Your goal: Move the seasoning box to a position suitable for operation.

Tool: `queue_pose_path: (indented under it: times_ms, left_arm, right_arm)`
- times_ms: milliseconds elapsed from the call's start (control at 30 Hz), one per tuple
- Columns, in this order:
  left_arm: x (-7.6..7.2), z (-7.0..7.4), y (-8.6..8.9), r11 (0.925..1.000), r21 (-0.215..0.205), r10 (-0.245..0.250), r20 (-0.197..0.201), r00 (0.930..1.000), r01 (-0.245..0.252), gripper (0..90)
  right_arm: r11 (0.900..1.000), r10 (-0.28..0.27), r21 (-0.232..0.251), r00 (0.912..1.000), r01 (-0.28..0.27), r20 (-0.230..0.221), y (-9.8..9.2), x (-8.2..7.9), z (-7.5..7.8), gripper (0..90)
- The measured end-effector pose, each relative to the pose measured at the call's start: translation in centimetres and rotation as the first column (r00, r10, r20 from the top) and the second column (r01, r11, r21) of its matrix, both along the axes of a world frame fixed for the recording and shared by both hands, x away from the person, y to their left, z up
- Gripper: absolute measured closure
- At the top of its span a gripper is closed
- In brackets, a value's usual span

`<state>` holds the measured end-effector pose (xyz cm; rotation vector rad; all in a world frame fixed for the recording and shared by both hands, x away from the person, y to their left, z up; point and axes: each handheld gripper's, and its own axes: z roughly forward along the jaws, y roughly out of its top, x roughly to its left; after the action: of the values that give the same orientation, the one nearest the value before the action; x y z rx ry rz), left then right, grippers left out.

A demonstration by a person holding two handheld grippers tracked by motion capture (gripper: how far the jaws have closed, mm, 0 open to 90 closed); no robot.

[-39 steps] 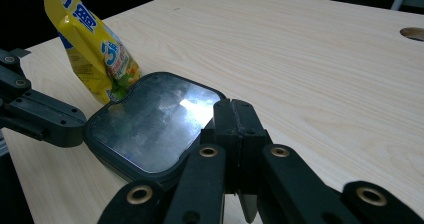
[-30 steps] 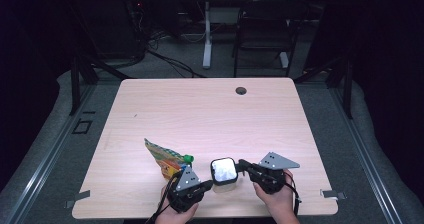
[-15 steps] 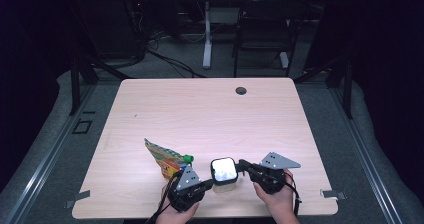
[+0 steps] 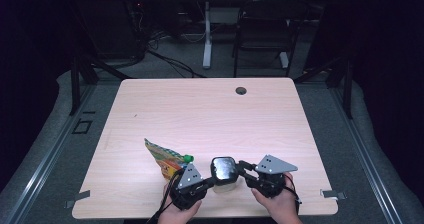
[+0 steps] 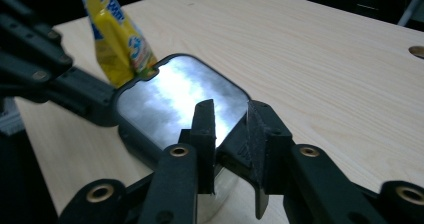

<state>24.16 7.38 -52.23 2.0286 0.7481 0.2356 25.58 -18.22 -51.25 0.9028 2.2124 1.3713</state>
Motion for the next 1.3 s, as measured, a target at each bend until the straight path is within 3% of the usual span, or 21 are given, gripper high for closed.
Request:
queue_pose_path:
  times_ms: [100, 267, 300, 333, 367, 467, 567, 700, 1000, 1300]
  left_arm:
    - [0.0, 0.2, -0.1, 1.0000, -0.005, 0.000, 0.009, 1.0000, 0.000, 90.0]
    - [0.0, 0.6, -0.3, 0.9999, -0.010, -0.001, 0.015, 0.9999, 0.001, 90.0]
    - [0.1, 0.7, -0.4, 1.0000, -0.008, 0.000, 0.020, 0.9998, 0.000, 90.0]
    - [0.1, 0.7, -0.4, 1.0000, -0.008, 0.000, 0.020, 0.9998, 0.000, 90.0]
    - [0.1, 0.8, -0.5, 1.0000, -0.006, -0.002, 0.020, 0.9998, 0.003, 90.0]
    - [0.1, 0.9, -0.6, 1.0000, -0.008, -0.001, 0.021, 0.9998, 0.001, 90.0]
    - [0.1, 1.0, -0.7, 1.0000, -0.008, -0.002, 0.026, 0.9997, 0.002, 90.0]
    - [0.1, 1.1, -0.7, 0.9999, -0.007, -0.008, 0.027, 0.9996, 0.008, 90.0]
    - [-0.3, 1.2, -0.1, 0.9999, -0.010, -0.007, 0.028, 0.9996, 0.007, 90.0]
    - [-1.3, 1.5, 2.1, 1.0000, -0.002, -0.001, 0.035, 0.9994, 0.001, 89.1]
  right_arm:
    - [0.998, 0.028, -0.047, 0.9995, -0.028, 0.012, 0.4, -1.1, 0.4, 65.7]
    - [0.997, 0.030, -0.075, 0.9994, -0.029, 0.016, 0.7, -2.0, 0.0, 57.3]
    - [0.995, 0.028, -0.094, 0.9990, -0.025, 0.035, 1.0, -2.3, -0.2, 54.9]
    - [0.995, 0.028, -0.094, 0.9990, -0.025, 0.035, 1.0, -2.3, -0.2, 54.9]
    - [0.992, 0.029, -0.128, 0.9977, -0.021, 0.061, 1.3, -2.5, -0.4, 53.6]
    - [0.986, 0.033, -0.168, 0.9965, -0.020, 0.077, 1.7, -2.7, -0.7, 52.6]
    - [0.983, 0.029, -0.181, 0.9960, -0.013, 0.084, 1.9, -2.8, -0.8, 52.6]
    - [0.984, 0.004, -0.176, 0.9953, 0.013, 0.096, 2.2, -2.6, -1.1, 54.6]
    - [0.985, 0.005, -0.170, 0.9953, 0.011, 0.097, 2.1, -2.8, -1.0, 59.5]
    - [0.994, -0.034, -0.106, 0.9966, 0.042, 0.076, 0.9, -2.7, -0.7, 62.8]
